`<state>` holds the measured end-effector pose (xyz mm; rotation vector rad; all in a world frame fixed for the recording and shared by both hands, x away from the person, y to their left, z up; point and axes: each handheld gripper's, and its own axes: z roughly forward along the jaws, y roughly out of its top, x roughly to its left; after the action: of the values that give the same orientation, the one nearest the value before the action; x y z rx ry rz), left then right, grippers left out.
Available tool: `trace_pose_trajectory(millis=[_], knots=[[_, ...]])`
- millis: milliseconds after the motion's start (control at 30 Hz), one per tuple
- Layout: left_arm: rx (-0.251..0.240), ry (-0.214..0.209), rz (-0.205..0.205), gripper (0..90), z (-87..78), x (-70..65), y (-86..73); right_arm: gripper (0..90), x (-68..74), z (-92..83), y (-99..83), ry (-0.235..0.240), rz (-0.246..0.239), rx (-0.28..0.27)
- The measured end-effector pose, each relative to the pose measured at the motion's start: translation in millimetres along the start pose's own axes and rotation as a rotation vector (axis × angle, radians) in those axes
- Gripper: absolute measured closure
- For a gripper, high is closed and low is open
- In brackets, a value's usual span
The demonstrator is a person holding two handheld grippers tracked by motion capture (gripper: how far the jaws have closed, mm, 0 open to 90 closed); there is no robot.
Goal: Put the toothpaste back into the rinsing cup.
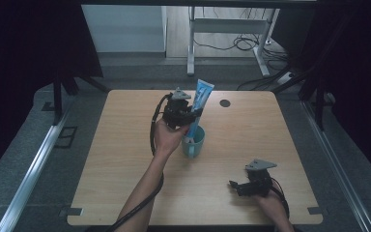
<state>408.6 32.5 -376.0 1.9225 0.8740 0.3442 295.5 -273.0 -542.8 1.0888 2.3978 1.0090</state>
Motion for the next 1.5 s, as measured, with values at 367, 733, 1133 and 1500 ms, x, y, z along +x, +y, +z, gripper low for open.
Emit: trace_pose_trajectory(millis=[367, 733, 1133, 1500], knots=[[-0.018, 0.024, -0.009, 72.5, 13.6, 0.8, -5.7, 6.4, 0.0, 0.0, 0.0, 0.001, 0.000, -0.001], [-0.044, 0.040, -0.022, 72.3, 24.2, 2.7, -20.3, 6.4, 0.1, 0.0, 0.0, 0.001, 0.001, 0.000], [-0.030, 0.043, -0.005, 72.2, 36.2, -0.7, -33.7, 6.4, 0.1, -0.1, 0.0, 0.001, 0.002, 0.001], [-0.019, 0.050, -0.016, 72.0, 44.0, -0.9, -47.2, 6.4, 0.1, -0.1, 0.0, 0.001, 0.003, 0.001]])
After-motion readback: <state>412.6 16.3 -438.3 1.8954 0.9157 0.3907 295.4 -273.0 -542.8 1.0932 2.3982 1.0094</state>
